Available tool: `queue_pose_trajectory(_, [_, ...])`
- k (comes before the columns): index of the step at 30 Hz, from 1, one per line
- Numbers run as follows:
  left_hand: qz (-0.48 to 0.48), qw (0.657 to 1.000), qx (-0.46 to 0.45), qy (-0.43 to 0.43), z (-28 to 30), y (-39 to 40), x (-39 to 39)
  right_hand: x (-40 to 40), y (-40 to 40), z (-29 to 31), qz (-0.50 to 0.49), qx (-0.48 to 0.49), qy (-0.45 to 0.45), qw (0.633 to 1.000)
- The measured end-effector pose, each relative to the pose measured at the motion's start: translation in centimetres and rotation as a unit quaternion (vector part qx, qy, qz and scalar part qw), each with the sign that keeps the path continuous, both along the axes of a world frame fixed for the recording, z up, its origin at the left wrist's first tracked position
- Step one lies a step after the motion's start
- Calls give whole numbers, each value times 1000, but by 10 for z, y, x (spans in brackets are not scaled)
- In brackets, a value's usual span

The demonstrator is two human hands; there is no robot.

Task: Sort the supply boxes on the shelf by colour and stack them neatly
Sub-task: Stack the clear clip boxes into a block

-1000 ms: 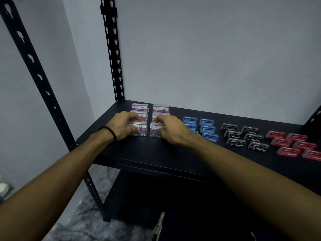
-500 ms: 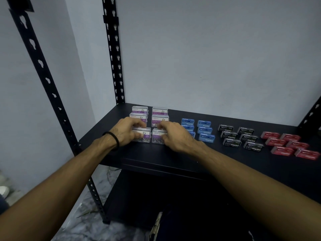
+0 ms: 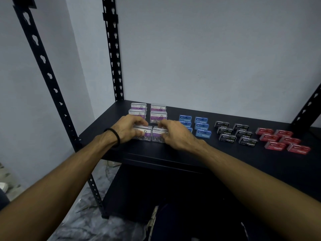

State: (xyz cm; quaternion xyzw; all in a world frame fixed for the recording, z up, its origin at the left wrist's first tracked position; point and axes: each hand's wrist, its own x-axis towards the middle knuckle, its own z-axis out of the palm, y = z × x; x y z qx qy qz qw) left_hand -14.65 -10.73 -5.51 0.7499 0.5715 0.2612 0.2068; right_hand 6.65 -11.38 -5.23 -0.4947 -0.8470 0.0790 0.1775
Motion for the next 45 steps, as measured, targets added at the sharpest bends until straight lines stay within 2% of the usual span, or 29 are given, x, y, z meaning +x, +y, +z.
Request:
queue_pose_trajectory(16, [-2,1000,-1,12,0,6,-2,3,5,-4,-6,11,4,1000])
queue_pose_trajectory(24, [49,995,86,23,20,27,-16,-5,22,4,-38,68,40,996])
queue_pose_trajectory(29, [78,991,99,50,23,50,-25,-19,40,13,-46,76,55,994])
queue_pose_trajectory(45, [51,995,46,76,3,90,-21,-31,86,2,-91,39,-22,995])
